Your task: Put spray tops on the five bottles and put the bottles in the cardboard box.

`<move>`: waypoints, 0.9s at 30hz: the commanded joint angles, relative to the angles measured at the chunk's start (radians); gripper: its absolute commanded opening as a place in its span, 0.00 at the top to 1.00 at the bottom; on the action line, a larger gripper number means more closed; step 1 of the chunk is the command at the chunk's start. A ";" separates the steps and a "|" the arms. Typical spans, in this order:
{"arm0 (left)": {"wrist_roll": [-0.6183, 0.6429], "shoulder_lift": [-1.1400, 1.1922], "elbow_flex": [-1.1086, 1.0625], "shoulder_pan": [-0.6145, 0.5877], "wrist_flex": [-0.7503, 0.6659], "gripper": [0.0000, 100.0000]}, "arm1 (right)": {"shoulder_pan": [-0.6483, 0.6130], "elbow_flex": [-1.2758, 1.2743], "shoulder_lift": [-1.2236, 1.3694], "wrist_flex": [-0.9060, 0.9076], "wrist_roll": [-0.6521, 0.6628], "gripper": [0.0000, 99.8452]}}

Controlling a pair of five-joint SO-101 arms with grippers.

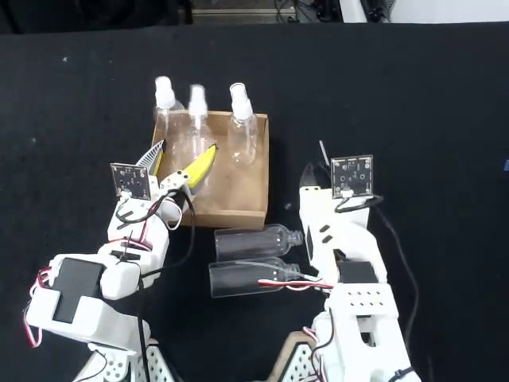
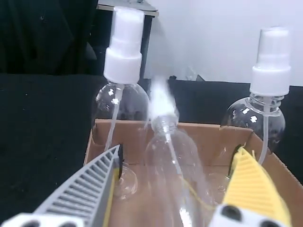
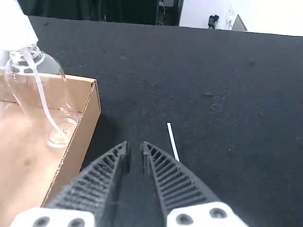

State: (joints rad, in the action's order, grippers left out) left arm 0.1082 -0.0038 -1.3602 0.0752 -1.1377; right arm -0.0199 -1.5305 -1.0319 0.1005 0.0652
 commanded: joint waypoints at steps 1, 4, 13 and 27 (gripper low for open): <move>0.012 -0.003 0.005 -0.013 -0.021 0.66 | 0.011 0.067 0.005 -0.026 0.011 0.98; 0.012 -0.005 -0.001 -0.013 -0.021 0.66 | 0.011 0.067 0.005 -0.026 0.011 0.98; 0.005 -0.017 -0.001 -0.015 -0.005 0.66 | 0.011 0.067 0.005 -0.026 0.011 0.98; 0.005 -0.551 0.191 -0.013 0.987 0.66 | 0.011 0.067 0.005 -0.026 0.011 0.97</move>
State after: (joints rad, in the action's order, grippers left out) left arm 0.1066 -0.3767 -1.2804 0.0752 -0.4488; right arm -0.0199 -1.5305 -1.0319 0.1005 0.0652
